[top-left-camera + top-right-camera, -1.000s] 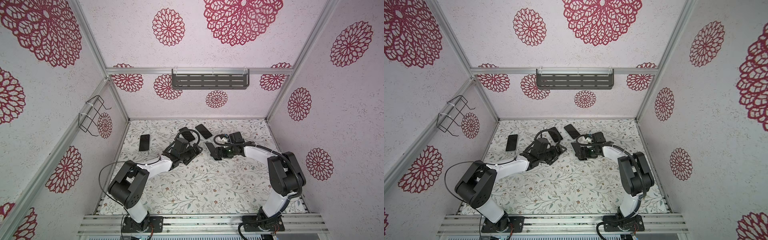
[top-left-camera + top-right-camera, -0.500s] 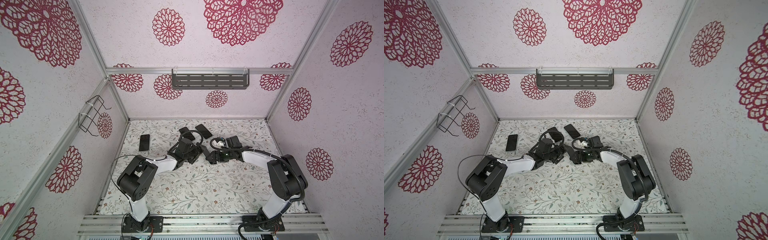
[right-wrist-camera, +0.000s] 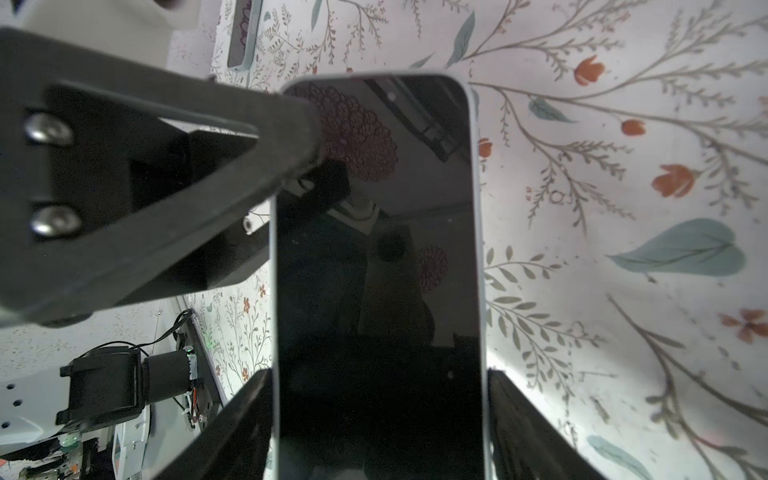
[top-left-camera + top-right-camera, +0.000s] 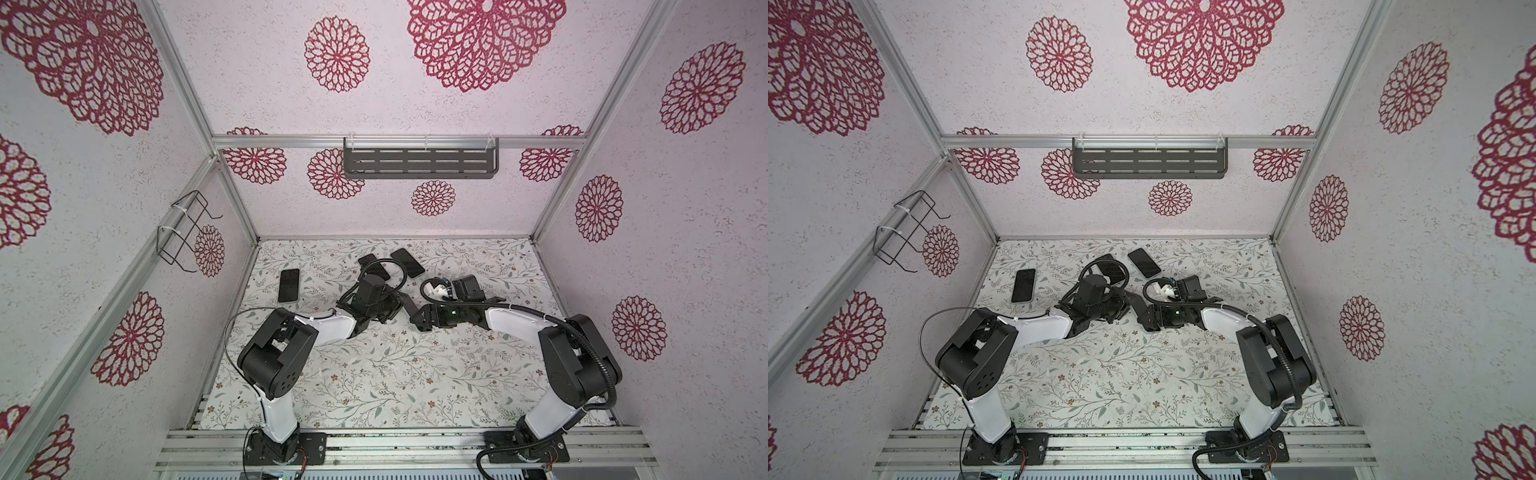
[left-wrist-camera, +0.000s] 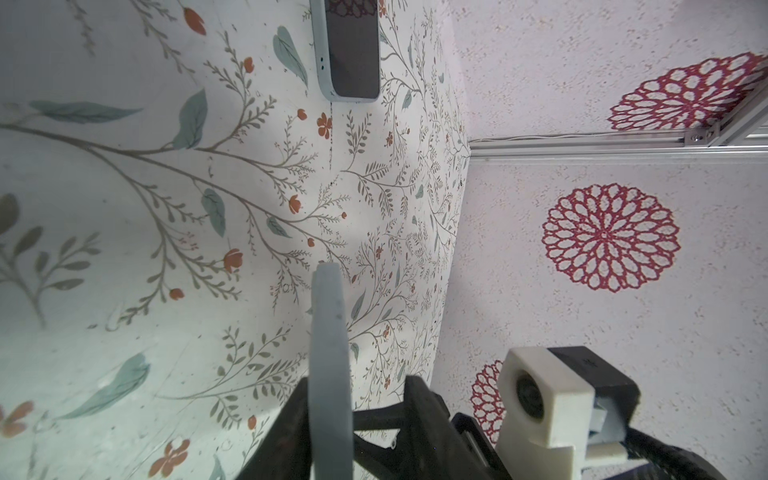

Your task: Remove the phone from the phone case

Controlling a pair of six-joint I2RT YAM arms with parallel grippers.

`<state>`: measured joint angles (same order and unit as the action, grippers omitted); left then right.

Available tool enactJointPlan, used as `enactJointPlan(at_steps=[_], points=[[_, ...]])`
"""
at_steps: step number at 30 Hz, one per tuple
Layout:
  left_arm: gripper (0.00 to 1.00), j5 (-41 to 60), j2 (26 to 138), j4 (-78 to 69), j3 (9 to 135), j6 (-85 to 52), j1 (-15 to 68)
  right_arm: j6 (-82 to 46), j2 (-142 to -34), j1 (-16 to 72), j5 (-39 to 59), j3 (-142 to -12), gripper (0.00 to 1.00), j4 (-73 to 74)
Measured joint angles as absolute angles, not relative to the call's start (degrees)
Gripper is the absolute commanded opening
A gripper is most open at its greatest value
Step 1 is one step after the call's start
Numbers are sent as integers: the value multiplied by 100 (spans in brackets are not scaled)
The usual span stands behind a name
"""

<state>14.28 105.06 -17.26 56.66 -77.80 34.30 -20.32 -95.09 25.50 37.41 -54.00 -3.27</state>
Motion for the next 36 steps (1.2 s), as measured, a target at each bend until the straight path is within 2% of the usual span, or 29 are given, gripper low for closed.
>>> enactJointPlan(at_steps=[4, 10, 15, 18, 21, 24, 27, 31, 36], points=[[22, 1426, 10508, -1660, 5725, -7765, 3461, -2080, -9378, 2591, 3778, -5356, 19, -228], [2, 1409, 10508, -1492, 5730, -7706, 3483, -2128, -9216, 2591, 3747, -5240, 21, -137], [0, 1269, 10221, -1227, 5688, -7548, 3485, -2274, -9043, 2536, 3579, -5052, 57, -121], [0, 893, 9627, -993, 5448, -7378, 3468, -2613, -8440, 2609, 3559, -4696, 74, 257], [0, 381, 8711, -788, 5120, -7231, 3363, -3277, -7533, 2641, 3483, -4071, 83, 1066], [0, -325, 7649, -834, 4853, -7111, 3194, -4215, -6707, 2648, 3293, -3345, 84, 2305], [0, -1133, 6805, -1223, 4578, -7048, 3111, -5122, -6388, 2707, 3055, -2766, 84, 3658], [0, -2150, 6241, -1907, 4274, -6993, 3341, -6069, -6608, 3052, 2641, -2416, 81, 5290], [0, -2886, 6213, -2788, 4010, -7037, 3787, -6735, -7443, 3682, 2248, -2571, 76, 7089]])
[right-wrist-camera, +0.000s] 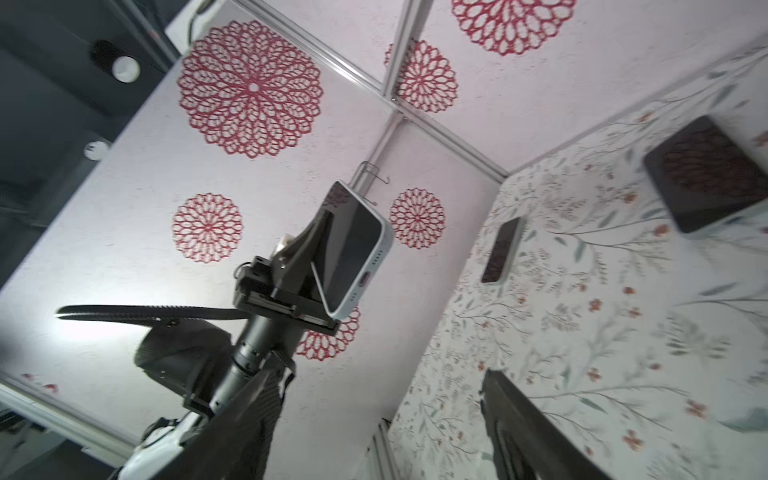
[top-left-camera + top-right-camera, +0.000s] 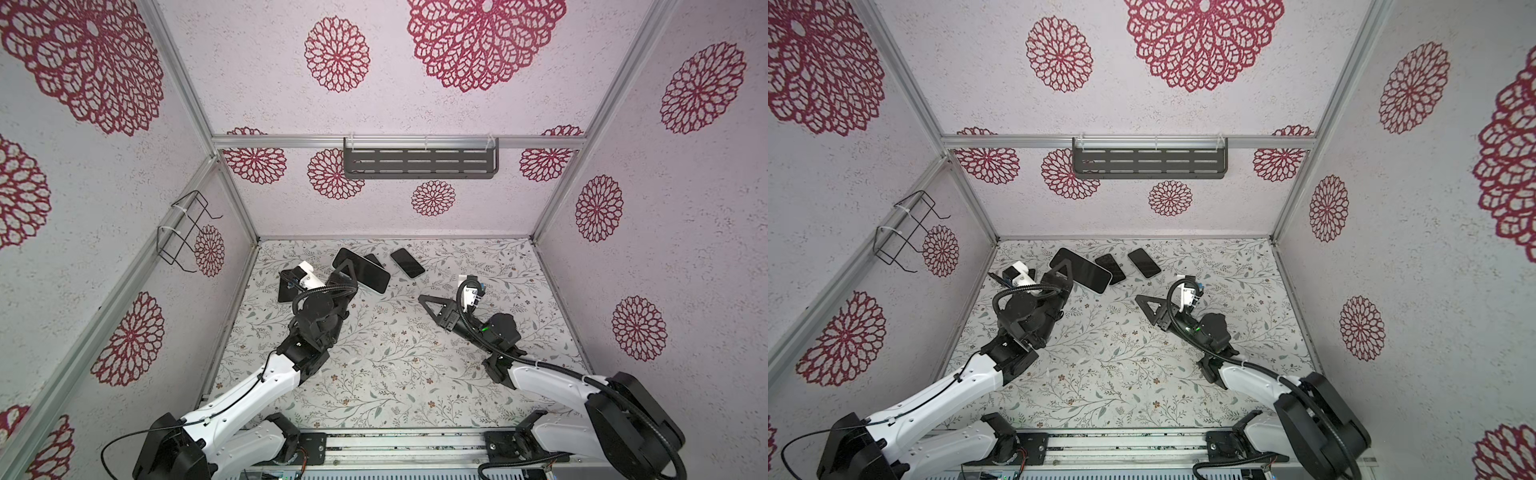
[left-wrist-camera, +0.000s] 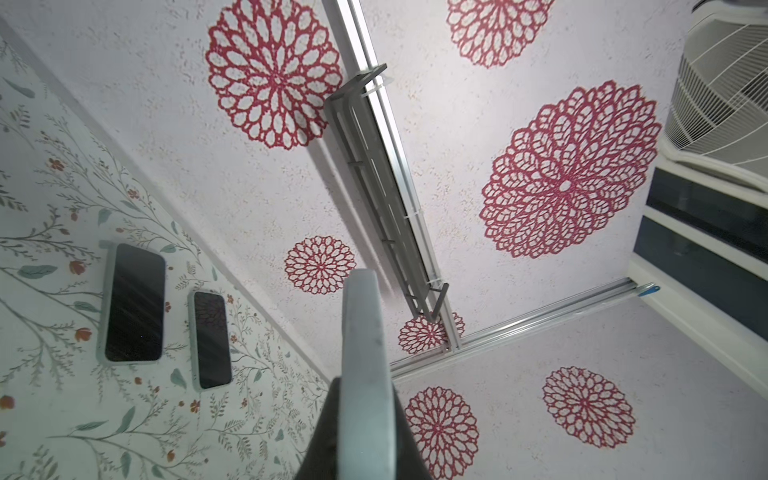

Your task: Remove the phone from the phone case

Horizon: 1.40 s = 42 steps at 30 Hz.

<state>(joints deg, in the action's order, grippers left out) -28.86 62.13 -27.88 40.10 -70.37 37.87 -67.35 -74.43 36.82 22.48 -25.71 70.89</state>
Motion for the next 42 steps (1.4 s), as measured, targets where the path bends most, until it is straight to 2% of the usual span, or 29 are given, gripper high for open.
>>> enactJointPlan(at_steps=[7, 16, 30, 42], points=[[0, -3197, 6563, -3837, 3817, -7253, 3986, -7317, -8582, 4064, 2021, -3094, 68, 8471], [0, -3293, 6626, -4259, 3763, -7395, 4104, -7570, -9216, 4351, 1964, -3588, 58, 8871], [0, -3321, 6667, -4390, 3752, -7426, 4150, -7634, -9371, 4545, 1973, -3868, 37, 8914], [0, -3317, 6683, -4392, 3752, -7463, 4176, -7634, -9378, 4550, 1970, -3879, 30, 8923]])
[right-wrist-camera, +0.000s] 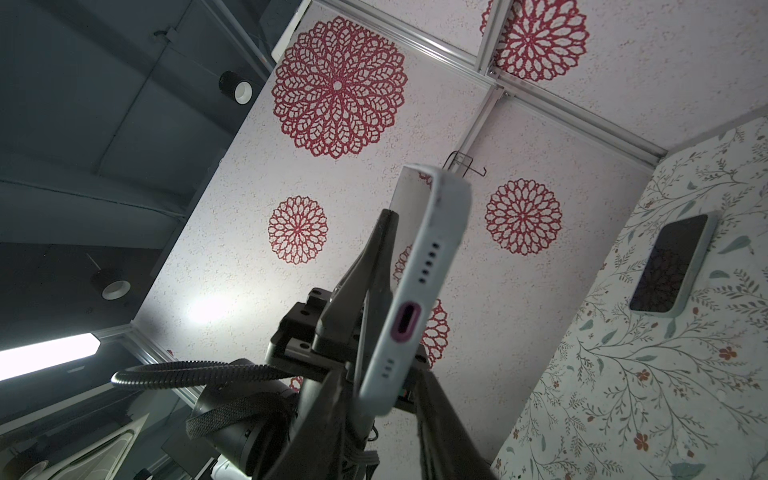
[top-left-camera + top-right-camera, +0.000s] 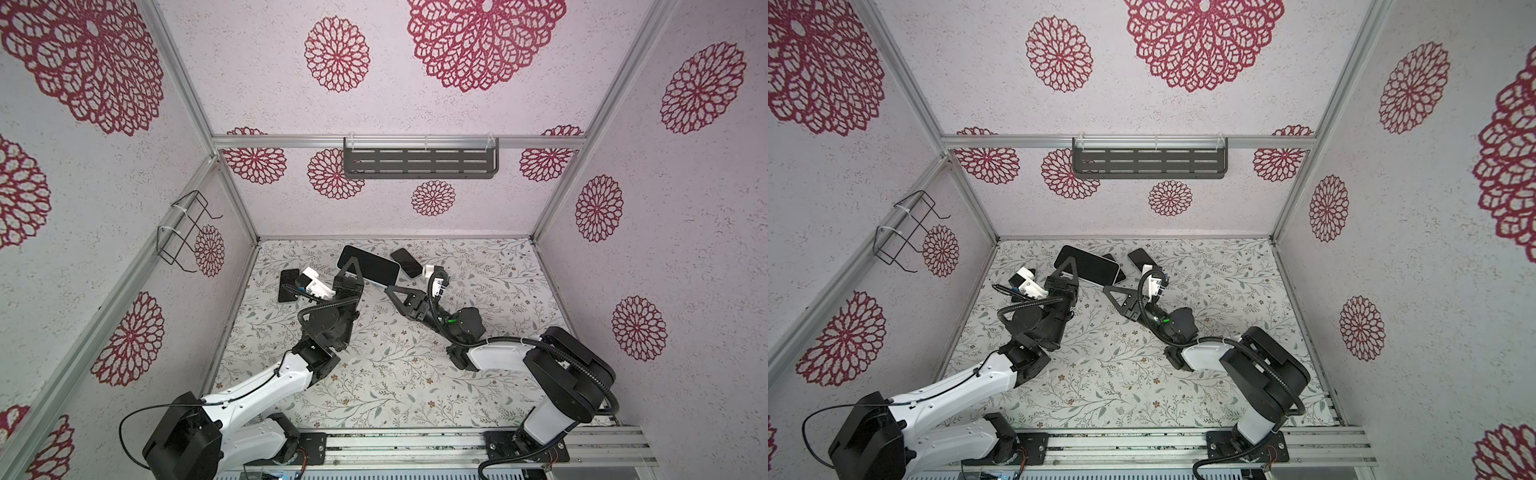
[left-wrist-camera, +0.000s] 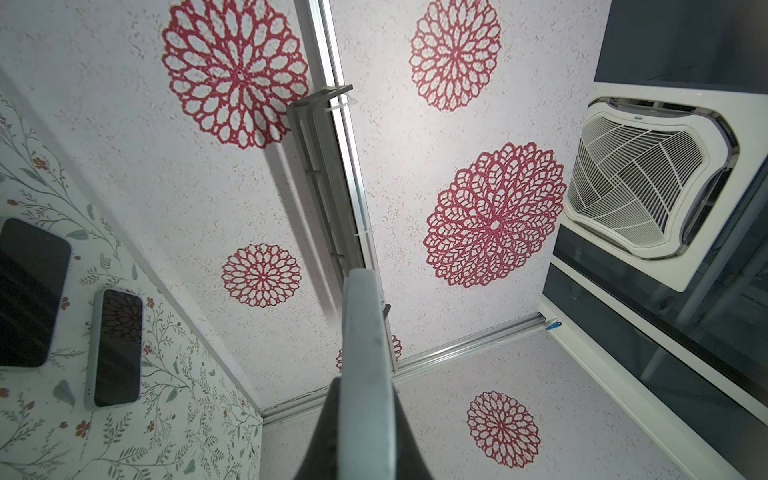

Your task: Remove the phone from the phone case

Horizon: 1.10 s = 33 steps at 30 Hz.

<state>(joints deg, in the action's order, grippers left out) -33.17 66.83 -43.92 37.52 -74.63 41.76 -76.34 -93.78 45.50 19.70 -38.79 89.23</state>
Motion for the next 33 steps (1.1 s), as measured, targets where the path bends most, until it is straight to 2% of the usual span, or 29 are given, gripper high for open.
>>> enactJointPlan(at_steps=[5, 13, 18, 24, 33], points=[[0, -3310, 6713, -4392, 3752, -7467, 4176, -7636, -9382, 4547, 1975, -3935, 25, 8932], [0, -3308, 6729, -4401, 3754, -7592, 4189, -7756, -9402, 4547, 1990, -3951, 9, 8980], [0, -3297, 6648, -3494, 4108, -7784, 4178, -7760, -9421, 4525, 2005, -3940, 0, 9015], [0, -2847, 6495, -2110, 4567, -8241, 3994, -7478, -9371, 4528, 2117, -3745, 0, 9177], [0, -1710, 6788, -1223, 4884, -8960, 3701, -6099, -9091, 4491, 2209, -3210, 0, 9017]])
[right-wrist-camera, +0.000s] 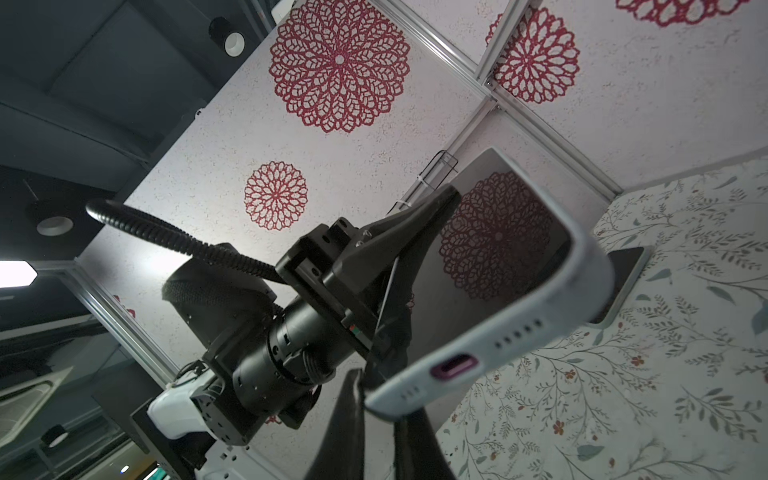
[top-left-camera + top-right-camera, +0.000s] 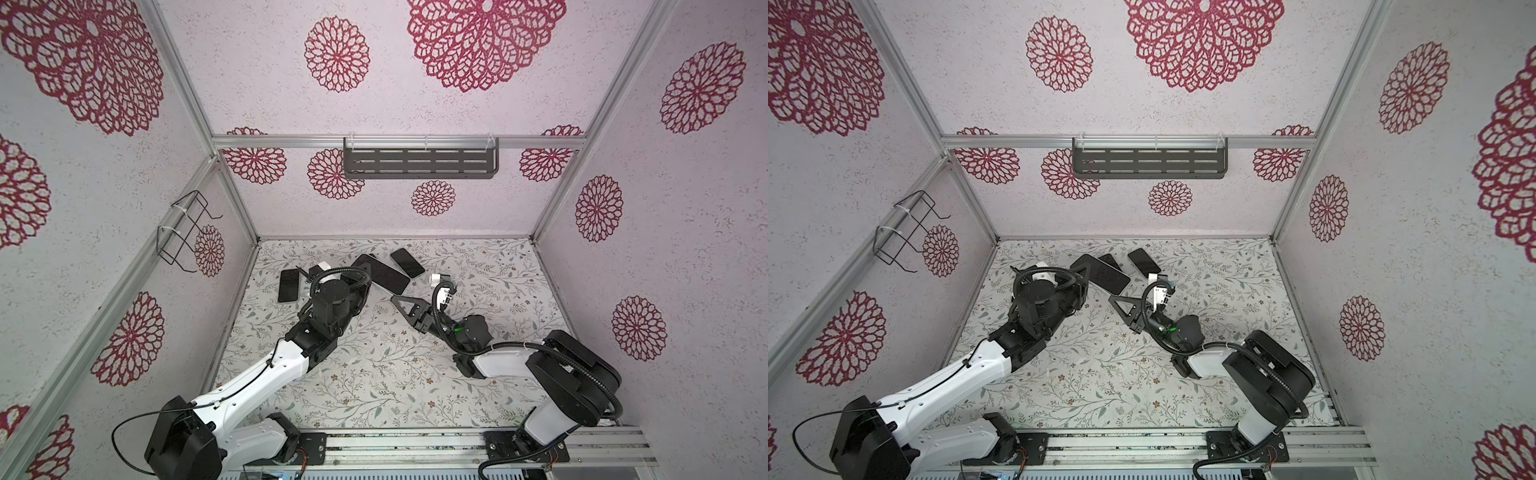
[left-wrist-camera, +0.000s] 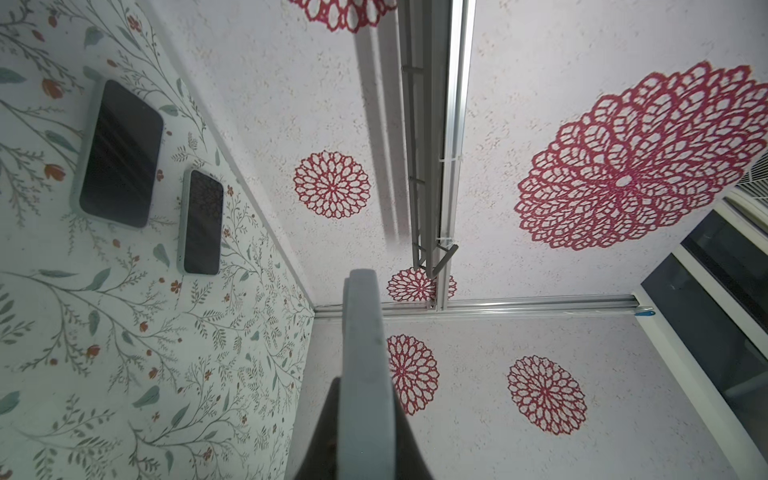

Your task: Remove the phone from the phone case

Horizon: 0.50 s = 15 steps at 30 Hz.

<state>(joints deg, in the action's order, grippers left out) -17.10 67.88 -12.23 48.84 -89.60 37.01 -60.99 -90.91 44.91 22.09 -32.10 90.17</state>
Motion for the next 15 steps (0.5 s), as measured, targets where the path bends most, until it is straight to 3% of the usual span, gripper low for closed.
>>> enactJointPlan(at_steps=[10, 11, 15], points=[[0, -1282, 6796, -1074, 5330, -9115, 3632, -3776, -7826, 4506, 1892, -3159, 0, 6652], [0, -1247, 6803, -1076, 5365, -9113, 3634, -3614, -7741, 4506, 1820, -3166, 5, 6436], [0, -1079, 6829, -1079, 5417, -9067, 3573, -3124, -7413, 4486, 1756, -3181, 43, 5813]])
